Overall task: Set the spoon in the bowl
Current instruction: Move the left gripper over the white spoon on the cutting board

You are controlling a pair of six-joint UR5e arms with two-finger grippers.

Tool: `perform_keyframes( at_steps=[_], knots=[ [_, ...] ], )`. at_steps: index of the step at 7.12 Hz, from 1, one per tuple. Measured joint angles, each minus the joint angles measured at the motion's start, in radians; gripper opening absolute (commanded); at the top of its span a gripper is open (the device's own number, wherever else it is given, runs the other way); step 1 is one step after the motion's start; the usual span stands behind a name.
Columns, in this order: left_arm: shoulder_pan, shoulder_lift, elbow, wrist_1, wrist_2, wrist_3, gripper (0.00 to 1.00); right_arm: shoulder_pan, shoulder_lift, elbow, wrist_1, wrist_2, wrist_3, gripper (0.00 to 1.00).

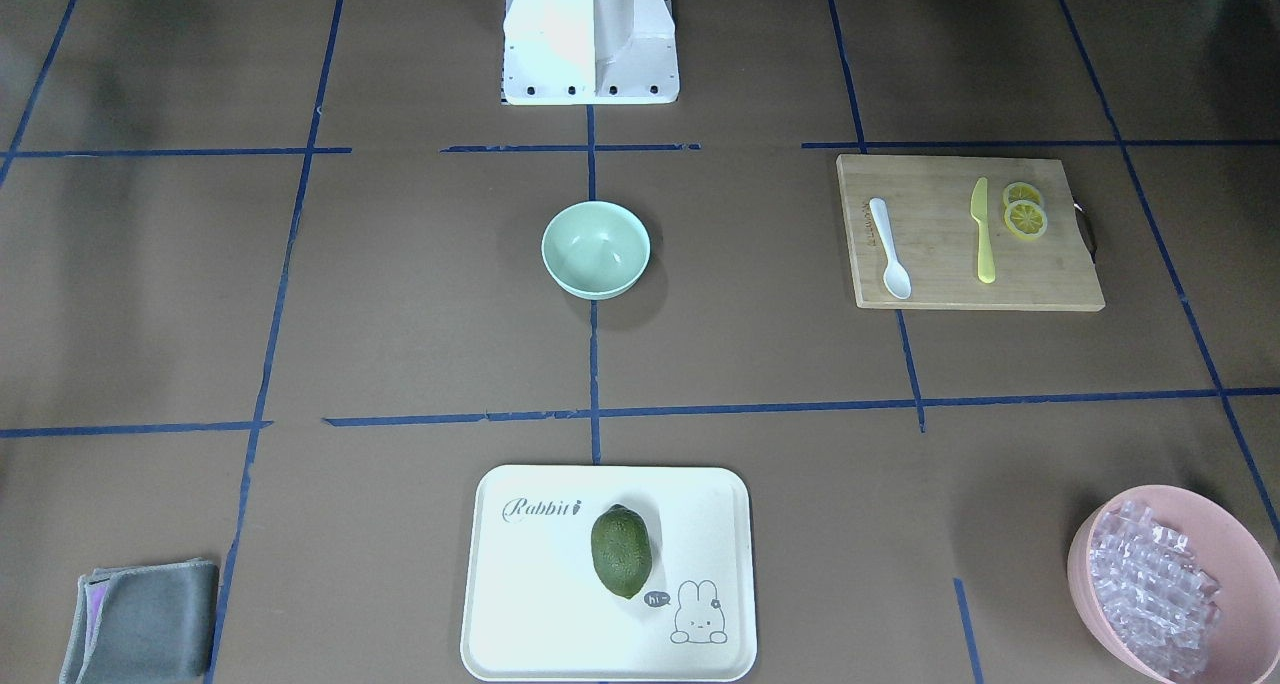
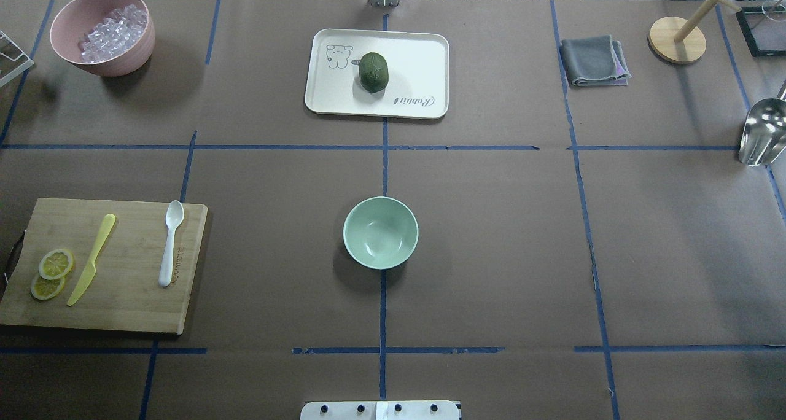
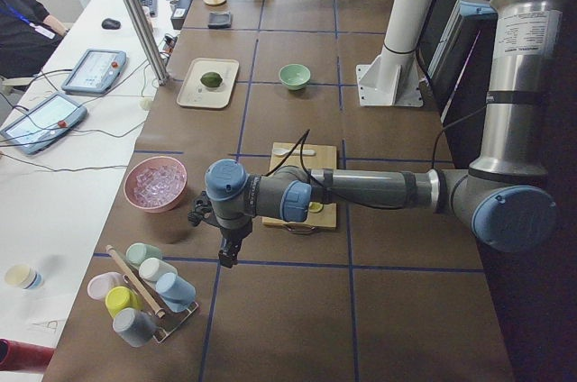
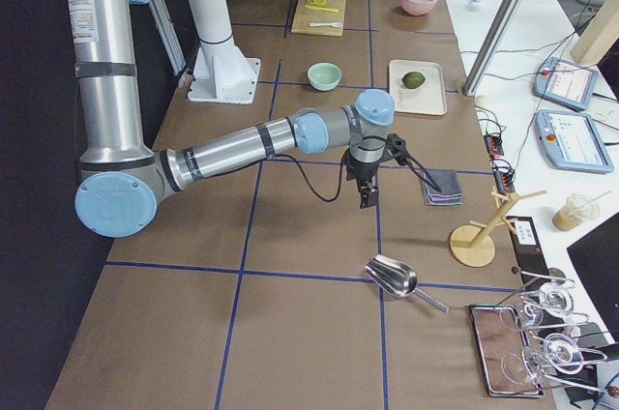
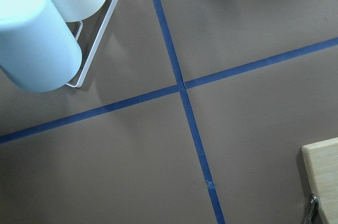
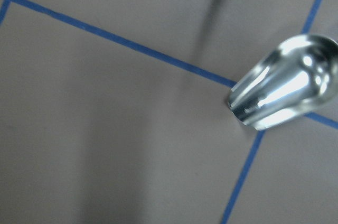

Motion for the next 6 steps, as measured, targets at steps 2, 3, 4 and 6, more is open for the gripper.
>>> perform_keyframes(
  at_steps=[2,3,4,6],
  knots=[
    [0.016,-0.004,-0.022,-0.029,0.000,-0.018,1.00,0.054,-0.056,0.002,0.000,0.003,-0.017,1.00],
    [0.064,-0.009,-0.053,-0.040,0.001,-0.092,1.00,0.060,-0.062,0.006,0.000,0.003,-0.004,1.00],
    [0.138,-0.012,-0.102,-0.052,0.005,-0.223,1.00,0.062,-0.064,0.011,0.001,0.004,0.010,1.00],
    [0.316,-0.016,-0.153,-0.164,0.032,-0.553,1.00,0.063,-0.066,0.017,0.000,0.004,0.020,1.00]
  ],
)
